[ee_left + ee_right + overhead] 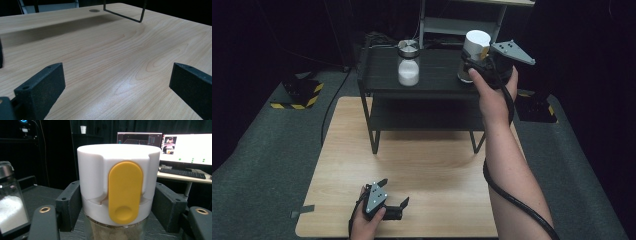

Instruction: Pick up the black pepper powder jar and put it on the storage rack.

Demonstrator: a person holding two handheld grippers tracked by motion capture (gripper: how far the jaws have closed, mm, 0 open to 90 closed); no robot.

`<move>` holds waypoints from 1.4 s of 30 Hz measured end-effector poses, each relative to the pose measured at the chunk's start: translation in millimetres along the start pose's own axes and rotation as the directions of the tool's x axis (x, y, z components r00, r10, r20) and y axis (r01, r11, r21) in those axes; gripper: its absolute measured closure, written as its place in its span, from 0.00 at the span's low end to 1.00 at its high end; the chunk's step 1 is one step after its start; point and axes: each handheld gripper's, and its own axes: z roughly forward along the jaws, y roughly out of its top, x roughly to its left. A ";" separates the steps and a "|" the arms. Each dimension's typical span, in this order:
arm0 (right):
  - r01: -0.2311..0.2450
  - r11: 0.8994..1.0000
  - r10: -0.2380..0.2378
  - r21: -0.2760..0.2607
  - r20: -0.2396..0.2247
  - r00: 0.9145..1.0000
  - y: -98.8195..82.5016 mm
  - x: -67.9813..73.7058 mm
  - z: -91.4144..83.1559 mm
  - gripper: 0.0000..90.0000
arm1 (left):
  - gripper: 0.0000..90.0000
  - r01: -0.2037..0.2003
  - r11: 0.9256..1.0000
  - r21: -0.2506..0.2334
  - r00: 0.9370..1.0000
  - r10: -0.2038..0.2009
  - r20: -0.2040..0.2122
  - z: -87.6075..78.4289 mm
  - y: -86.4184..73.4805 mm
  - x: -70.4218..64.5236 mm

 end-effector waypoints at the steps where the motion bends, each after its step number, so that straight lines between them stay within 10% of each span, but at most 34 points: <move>1: 0.000 1.000 0.000 0.000 0.000 1.000 0.0 0.0 0.0 0.34 | 0.00 0.000 1.000 0.000 1.000 0.000 0.000 0.0 0.0 0.0; 32: 0.002 0.999 -0.002 -0.047 0.000 1.000 -15.6 -2.7 3.6 0.33 | 0.00 0.009 1.000 0.004 1.000 -0.009 -0.002 -0.2 0.5 1.1; 42: -0.001 0.998 0.001 -0.060 0.000 1.000 -18.9 -3.1 2.1 0.08 | 0.00 0.009 1.000 0.004 1.000 -0.009 0.000 -0.1 0.5 1.1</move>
